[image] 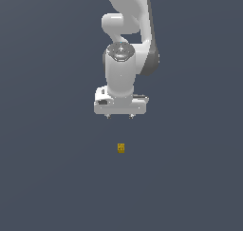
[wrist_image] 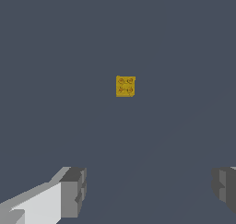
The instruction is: Pick up the object and move it to a goal position.
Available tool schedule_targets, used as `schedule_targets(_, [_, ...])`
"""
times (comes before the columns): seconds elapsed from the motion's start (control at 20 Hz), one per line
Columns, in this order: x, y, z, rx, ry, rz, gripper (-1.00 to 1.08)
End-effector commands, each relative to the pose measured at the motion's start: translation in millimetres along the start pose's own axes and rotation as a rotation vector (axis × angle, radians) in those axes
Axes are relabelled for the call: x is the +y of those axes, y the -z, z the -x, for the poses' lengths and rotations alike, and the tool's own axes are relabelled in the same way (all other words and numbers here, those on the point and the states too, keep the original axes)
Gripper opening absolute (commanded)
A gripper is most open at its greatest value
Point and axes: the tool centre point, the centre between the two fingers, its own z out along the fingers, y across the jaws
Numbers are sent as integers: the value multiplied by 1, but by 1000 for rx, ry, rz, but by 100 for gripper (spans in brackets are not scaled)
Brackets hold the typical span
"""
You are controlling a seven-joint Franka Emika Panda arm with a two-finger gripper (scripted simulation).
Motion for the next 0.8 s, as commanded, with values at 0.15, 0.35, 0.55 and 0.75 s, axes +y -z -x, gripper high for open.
schedule_targets(0.15, [0, -4, -5, 0, 1, 0, 100])
schedule_targets(0.35, [-1, -13, -15, -1, 0, -1, 100])
schedule_targets(0.55, [-2, -27, -29, -3, 0, -4, 100])
schedule_targets(0.75, [-3, -47, -47, -4, -1, -7, 100])
